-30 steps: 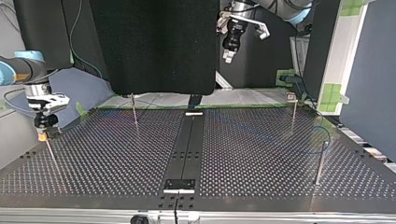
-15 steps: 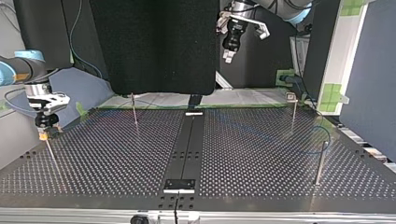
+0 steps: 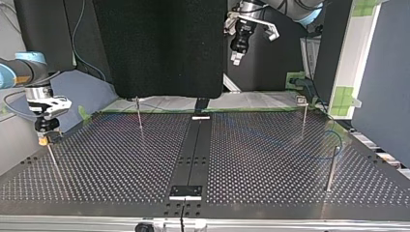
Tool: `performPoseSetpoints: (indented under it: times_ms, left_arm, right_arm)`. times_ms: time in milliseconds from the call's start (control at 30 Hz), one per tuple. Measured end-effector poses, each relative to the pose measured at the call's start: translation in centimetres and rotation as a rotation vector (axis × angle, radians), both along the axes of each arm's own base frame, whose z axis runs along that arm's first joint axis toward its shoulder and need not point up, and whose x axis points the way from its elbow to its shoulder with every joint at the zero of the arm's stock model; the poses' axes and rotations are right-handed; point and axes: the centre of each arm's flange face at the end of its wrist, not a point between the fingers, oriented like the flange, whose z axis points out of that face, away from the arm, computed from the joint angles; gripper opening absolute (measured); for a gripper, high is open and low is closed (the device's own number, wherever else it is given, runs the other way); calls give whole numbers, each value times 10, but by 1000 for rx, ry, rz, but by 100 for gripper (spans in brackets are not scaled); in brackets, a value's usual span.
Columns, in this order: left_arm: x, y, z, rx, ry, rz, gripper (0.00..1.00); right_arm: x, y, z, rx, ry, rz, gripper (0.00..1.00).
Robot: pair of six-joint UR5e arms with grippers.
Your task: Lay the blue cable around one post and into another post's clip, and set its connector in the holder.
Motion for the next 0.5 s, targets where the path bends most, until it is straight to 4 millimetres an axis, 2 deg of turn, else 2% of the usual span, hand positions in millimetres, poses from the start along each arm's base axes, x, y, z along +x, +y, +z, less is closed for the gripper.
performPoseSetpoints:
  times_ms: [500]
  left_arm:
    - [0,0,0,0,0,0,98]
  right_arm:
    - [-2,-1,0,1,-2,-24,100]
